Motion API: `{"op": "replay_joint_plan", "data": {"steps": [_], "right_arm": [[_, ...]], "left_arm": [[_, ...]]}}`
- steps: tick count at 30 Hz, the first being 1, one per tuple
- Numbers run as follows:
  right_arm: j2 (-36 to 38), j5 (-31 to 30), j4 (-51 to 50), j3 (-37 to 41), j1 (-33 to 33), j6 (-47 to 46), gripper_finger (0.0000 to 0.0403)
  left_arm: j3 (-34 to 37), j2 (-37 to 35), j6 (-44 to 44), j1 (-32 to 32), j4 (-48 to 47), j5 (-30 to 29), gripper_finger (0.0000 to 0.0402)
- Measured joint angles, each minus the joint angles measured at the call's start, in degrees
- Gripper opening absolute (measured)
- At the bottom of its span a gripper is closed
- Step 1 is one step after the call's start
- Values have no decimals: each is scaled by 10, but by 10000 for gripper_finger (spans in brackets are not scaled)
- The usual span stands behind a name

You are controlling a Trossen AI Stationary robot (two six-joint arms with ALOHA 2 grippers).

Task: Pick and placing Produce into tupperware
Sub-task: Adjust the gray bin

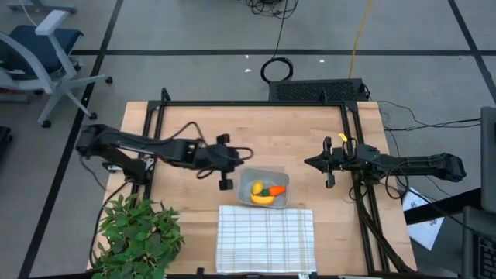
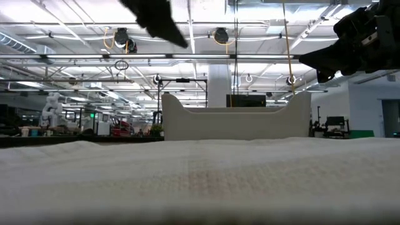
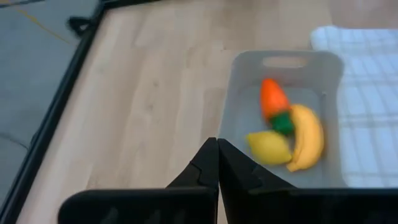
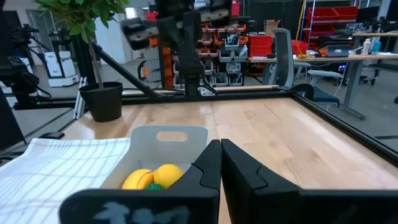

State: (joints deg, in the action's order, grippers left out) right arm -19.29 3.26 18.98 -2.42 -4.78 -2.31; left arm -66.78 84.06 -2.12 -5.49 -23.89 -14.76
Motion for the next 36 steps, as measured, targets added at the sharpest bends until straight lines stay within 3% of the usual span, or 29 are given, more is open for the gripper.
{"op": "replay_joint_plan", "data": {"steps": [6, 17, 28, 36], "right_arm": [[0, 0, 0, 0, 0, 15, 0], [0, 0, -48, 0, 0, 32, 0], [-8, 45, -60, 0, 35, 11, 0], [-68, 44, -60, 0, 97, -5, 0]], "left_arm": [[149, -71, 79, 29, 53, -51, 0], [318, -66, 140, 22, 273, -18, 0], [345, 16, 169, 4, 381, -2, 0], [344, 49, 191, -7, 418, 0, 0]]}}
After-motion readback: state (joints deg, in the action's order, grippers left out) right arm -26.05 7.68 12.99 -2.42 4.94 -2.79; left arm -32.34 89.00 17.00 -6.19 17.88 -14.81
